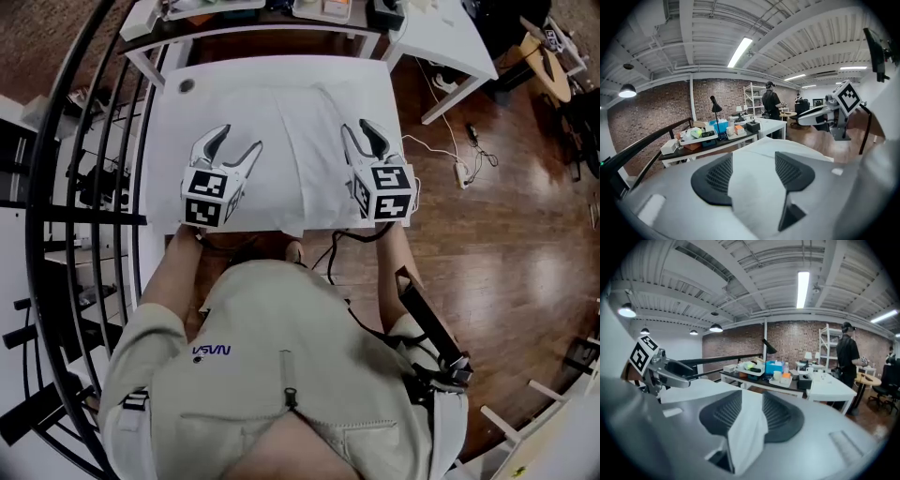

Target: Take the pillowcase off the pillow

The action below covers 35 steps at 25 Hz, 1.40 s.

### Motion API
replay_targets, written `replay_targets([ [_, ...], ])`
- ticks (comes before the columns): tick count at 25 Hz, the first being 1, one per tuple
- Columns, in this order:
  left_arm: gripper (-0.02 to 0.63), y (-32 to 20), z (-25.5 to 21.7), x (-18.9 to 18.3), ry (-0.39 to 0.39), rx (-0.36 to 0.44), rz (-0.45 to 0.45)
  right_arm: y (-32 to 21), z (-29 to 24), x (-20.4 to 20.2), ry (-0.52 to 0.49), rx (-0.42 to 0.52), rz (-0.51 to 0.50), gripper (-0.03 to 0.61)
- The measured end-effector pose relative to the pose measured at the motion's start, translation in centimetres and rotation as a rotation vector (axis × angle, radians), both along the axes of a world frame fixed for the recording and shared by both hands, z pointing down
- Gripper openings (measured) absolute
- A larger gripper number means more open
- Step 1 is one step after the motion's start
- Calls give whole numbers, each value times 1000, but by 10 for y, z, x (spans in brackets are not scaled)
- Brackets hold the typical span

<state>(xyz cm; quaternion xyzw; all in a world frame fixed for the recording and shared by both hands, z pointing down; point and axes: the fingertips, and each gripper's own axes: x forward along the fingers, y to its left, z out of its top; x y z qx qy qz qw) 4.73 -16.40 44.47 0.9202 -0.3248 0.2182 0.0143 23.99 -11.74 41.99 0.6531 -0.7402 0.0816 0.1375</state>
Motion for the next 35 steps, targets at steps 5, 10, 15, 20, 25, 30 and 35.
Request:
replay_targets([
  [5,295,-37,3,8,-39,-20,-13,-59,4,2,21,-57,-72,157],
  [10,295,-94,10,20,-67,-51,22,-122,29,3,60,-182,-89,160],
  [15,298,-125,35,50,-129,-167,120,-173,67,8,90,-362,-85,183],
  [20,299,-126,77,59,-173,-317,161,-199,114,13,62,-569,-64,206],
  [25,209,-110,105,61,-232,-393,199,-190,161,6,66,-731,-102,198],
  [30,23,-91,95,57,-226,-307,225,-184,154,-3,79,-680,-128,15],
  [35,18,-77,37,29,-87,-235,170,-176,125,18,158,-604,-76,12],
])
